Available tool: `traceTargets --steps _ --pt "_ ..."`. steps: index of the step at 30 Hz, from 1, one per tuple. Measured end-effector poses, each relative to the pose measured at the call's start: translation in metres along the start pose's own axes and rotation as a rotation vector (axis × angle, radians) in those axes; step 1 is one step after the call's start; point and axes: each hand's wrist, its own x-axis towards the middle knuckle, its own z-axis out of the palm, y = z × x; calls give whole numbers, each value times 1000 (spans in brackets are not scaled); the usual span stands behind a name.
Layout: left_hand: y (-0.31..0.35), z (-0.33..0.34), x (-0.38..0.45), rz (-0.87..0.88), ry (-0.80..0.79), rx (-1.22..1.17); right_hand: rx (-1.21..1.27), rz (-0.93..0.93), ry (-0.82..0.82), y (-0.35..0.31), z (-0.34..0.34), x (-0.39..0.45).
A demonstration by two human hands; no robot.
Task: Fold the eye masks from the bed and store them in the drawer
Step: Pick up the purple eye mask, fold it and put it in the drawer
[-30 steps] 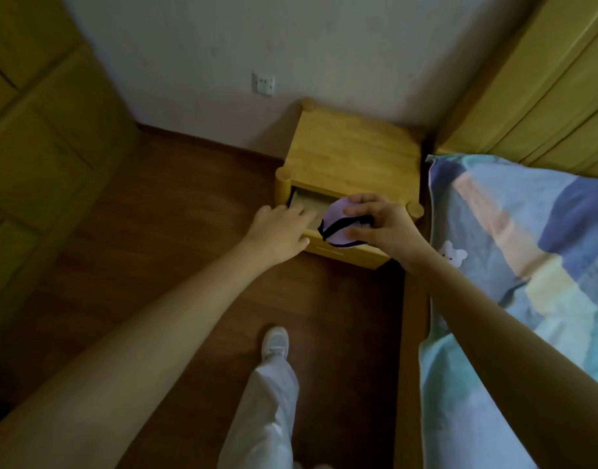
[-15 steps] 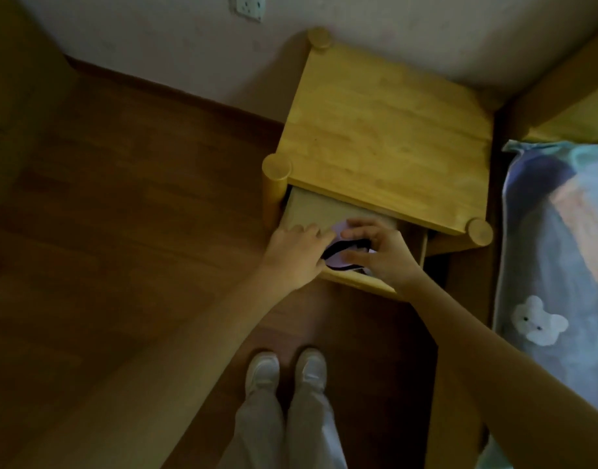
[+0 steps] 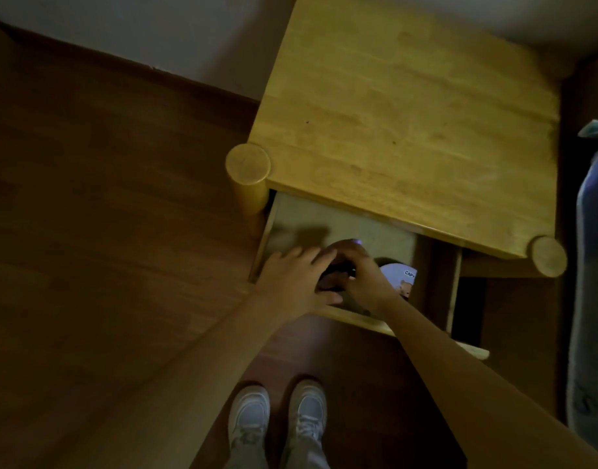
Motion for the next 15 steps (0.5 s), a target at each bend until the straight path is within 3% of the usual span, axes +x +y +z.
traceTargets --steps 8,12,15 --pt "-9 3 -6 80 3 54 -379 246 -215 18 11 4" --pt "-11 2 -2 97 -18 51 -324 198 -303 23 2 -2" --pt "-10 6 -4 65 -69 45 -514 211 -251 29 -5 -4"
